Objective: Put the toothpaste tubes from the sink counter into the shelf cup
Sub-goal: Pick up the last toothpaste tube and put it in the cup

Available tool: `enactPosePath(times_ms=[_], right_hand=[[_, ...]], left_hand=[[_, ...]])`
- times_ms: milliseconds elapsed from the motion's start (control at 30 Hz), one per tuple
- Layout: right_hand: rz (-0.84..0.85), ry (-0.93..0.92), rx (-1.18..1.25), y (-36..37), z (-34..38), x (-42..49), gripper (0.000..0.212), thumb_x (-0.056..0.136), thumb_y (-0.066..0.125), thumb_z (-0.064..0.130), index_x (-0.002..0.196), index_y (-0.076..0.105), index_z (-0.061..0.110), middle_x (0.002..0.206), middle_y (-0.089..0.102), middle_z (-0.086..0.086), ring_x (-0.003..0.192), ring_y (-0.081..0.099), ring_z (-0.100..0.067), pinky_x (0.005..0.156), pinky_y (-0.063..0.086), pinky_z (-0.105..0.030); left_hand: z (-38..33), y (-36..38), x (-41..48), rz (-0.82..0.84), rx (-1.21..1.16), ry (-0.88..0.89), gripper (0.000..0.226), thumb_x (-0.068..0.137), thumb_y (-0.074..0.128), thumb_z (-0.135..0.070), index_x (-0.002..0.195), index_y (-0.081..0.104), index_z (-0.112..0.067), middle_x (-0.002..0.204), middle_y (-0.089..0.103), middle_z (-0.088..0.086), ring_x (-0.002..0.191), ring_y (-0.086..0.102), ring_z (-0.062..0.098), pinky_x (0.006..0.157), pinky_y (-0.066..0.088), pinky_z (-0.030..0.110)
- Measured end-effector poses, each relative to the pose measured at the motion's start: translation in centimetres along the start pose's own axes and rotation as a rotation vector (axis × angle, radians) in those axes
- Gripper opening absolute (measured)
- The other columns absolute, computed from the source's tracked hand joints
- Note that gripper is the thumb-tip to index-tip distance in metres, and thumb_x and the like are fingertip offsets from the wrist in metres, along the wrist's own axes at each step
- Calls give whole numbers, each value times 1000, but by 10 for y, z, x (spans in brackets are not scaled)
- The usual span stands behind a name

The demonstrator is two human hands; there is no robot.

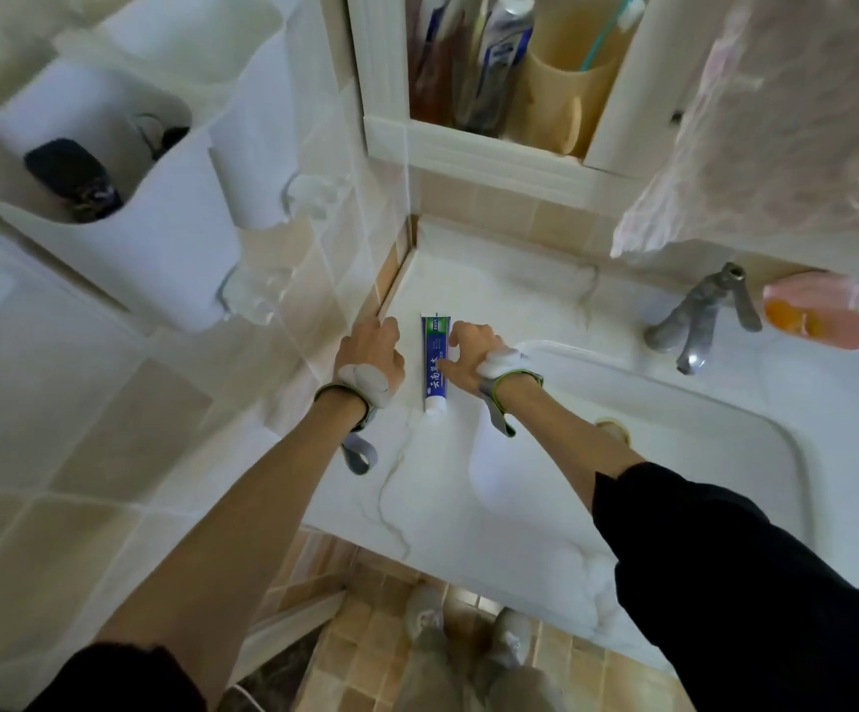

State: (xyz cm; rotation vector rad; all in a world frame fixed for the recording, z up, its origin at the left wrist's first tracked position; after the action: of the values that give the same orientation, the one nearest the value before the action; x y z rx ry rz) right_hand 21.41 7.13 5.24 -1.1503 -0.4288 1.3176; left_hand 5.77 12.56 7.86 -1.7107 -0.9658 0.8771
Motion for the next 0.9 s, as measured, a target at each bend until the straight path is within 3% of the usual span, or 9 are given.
enactPosePath(times_ms=[167, 433, 600, 767, 900], right_hand=[[37, 56, 7, 22, 4, 3, 34, 81, 64, 35, 109, 50, 21, 100, 57, 0, 85, 58, -28, 53, 34, -29], [62, 120, -13, 62, 4, 10, 58, 84, 67, 41, 125, 36, 15, 109, 59, -9, 95, 61, -33, 68, 41, -35], [55, 191, -9, 73, 3, 12, 71, 83, 71, 32, 135, 25, 14, 111, 62, -10, 96, 63, -34, 69, 41, -37], [21, 201, 60, 73, 1, 7, 58, 82, 70, 27, 123, 31, 13, 106, 59, -9, 86, 59, -33, 63, 43, -35], [-10, 173, 57, 64, -2, 5, 44, 82, 65, 27, 112, 37, 14, 100, 58, -7, 83, 58, -31, 50, 31, -27]], left_hand=[[9, 12, 3, 17, -10, -12, 21, 92, 53, -10, 113, 58, -10, 120, 59, 13, 103, 60, 35, 82, 50, 40], [23, 32, 3, 78, -25, -31, 26, 94, 50, -7, 119, 56, -5, 122, 60, 17, 109, 59, 36, 92, 51, 45], [29, 36, 2, 96, -16, -21, 27, 93, 50, -6, 119, 56, -3, 122, 59, 19, 106, 59, 38, 90, 52, 46], [32, 35, 1, 91, -20, -27, 28, 93, 50, -7, 119, 57, -4, 122, 60, 18, 106, 59, 38, 90, 52, 45], [29, 29, 4, 75, -35, -25, 28, 93, 50, -9, 120, 56, -4, 120, 61, 18, 107, 59, 38, 89, 52, 44]])
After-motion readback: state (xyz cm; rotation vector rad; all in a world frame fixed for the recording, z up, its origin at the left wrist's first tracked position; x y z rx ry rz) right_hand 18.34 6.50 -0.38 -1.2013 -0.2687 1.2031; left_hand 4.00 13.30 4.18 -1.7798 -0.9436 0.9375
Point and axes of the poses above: each hand's wrist, its own x-axis towards the middle knuckle, its own y-axis out of the palm, z = x × y, the point moved 5 cm from there along x, towards the middle knuckle
